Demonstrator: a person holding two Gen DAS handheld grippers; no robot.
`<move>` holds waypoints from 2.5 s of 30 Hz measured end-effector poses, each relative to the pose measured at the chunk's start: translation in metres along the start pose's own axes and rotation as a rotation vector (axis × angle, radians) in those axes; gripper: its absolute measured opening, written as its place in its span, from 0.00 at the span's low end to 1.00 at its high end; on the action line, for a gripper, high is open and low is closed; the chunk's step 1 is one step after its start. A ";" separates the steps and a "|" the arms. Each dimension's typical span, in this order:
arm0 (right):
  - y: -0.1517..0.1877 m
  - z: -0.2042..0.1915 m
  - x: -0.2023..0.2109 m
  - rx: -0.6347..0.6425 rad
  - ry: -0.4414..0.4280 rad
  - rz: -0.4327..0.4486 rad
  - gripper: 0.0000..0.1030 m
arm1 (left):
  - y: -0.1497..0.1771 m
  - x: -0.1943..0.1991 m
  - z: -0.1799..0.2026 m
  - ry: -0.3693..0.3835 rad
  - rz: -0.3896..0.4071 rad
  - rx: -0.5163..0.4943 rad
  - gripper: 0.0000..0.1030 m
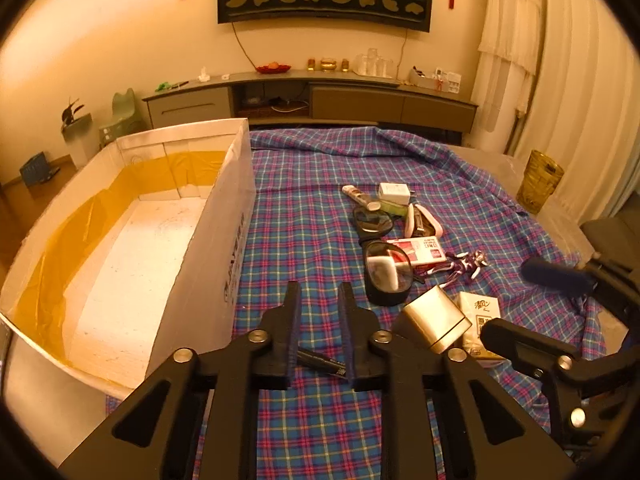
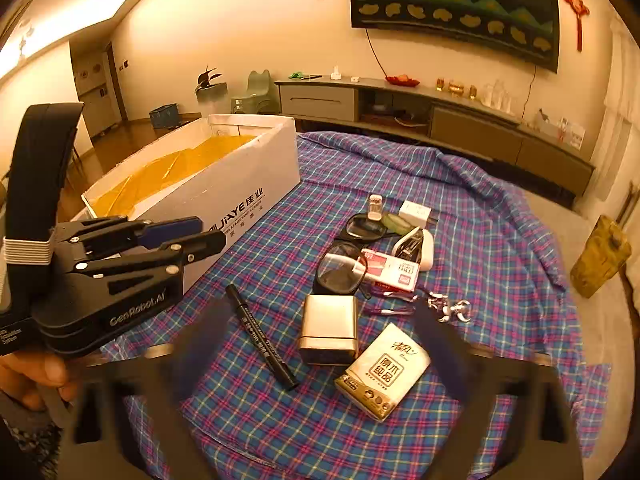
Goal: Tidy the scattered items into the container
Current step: 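Move the left gripper down to the black marker on the bedspread, then grasp the black marker with the left gripper while the right grasps the tissue pack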
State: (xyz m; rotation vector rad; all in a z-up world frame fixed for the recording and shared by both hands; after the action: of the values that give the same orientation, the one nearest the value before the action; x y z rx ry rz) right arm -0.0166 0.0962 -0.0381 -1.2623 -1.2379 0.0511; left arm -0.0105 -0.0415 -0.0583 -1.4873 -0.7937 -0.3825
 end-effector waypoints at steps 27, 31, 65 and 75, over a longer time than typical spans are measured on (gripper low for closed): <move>-0.001 0.006 0.007 -0.081 -0.133 0.035 0.51 | -0.003 0.003 -0.006 -0.022 0.035 0.013 0.31; -0.001 0.008 0.006 -0.077 -0.111 0.032 0.66 | 0.000 0.003 -0.003 -0.034 0.030 -0.003 0.40; 0.055 0.074 -0.030 -0.236 -0.079 -0.172 0.74 | 0.054 -0.051 0.031 0.107 -0.258 -0.051 0.49; 0.070 0.080 -0.066 -0.244 -0.023 -0.232 0.73 | 0.062 -0.068 0.049 0.071 -0.260 -0.072 0.55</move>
State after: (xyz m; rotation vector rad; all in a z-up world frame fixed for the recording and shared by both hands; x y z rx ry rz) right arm -0.0607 0.1360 -0.1486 -1.3196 -1.4351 -0.2614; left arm -0.0276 -0.0054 -0.1542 -1.4319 -0.9274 -0.6620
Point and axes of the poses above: each gripper's, at about its wrist camera, not at the fingertips, and x roughly against the way its jaws point, z to its right, y to its underside, the point moved 4 cm from there along -x, roughly the way its jaws point, and after that the axes turned 12 degrees about -y, right-handed, at the moved point
